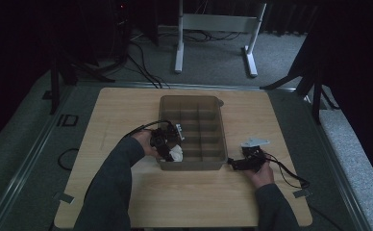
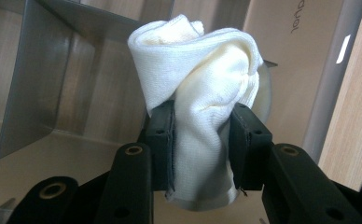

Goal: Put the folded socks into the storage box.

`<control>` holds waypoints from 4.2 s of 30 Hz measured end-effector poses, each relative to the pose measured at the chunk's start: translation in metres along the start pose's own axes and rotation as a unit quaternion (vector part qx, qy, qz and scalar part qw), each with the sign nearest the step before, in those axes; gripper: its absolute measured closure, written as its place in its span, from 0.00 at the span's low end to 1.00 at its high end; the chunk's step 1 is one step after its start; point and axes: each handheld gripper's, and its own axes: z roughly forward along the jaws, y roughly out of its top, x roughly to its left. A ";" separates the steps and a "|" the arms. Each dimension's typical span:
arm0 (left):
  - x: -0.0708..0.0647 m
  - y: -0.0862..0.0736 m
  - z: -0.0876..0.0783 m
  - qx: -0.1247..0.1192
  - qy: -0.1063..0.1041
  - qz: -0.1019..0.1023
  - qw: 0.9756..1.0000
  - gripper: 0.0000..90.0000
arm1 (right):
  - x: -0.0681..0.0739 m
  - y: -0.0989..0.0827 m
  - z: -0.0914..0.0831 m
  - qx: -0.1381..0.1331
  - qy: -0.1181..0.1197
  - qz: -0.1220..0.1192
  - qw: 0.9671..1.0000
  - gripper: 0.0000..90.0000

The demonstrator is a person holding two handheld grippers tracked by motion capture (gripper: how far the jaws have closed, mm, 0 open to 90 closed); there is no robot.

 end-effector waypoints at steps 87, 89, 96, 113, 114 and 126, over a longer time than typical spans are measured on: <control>-0.013 0.014 -0.018 -0.046 0.084 0.004 0.995 0.99 | 0.000 0.000 0.000 0.000 0.000 0.000 1.000 0.13; -0.013 0.015 -0.016 -0.045 0.085 0.003 0.995 0.99 | 0.000 0.000 0.000 0.000 0.000 0.000 1.000 0.13; -0.012 0.017 -0.011 -0.039 0.083 0.002 0.996 0.99 | 0.000 0.000 0.000 0.000 0.000 0.000 1.000 0.13; -0.011 0.018 -0.006 -0.028 0.081 0.005 0.996 1.00 | 0.000 0.000 0.000 -0.001 0.000 -0.001 1.000 0.13; -0.011 0.018 -0.006 -0.027 0.081 0.006 0.996 1.00 | 0.000 0.000 0.000 -0.001 0.000 -0.001 1.000 0.13; -0.013 0.018 -0.004 -0.016 0.083 0.009 0.996 1.00 | 0.000 0.000 0.000 0.000 0.000 0.000 1.000 0.13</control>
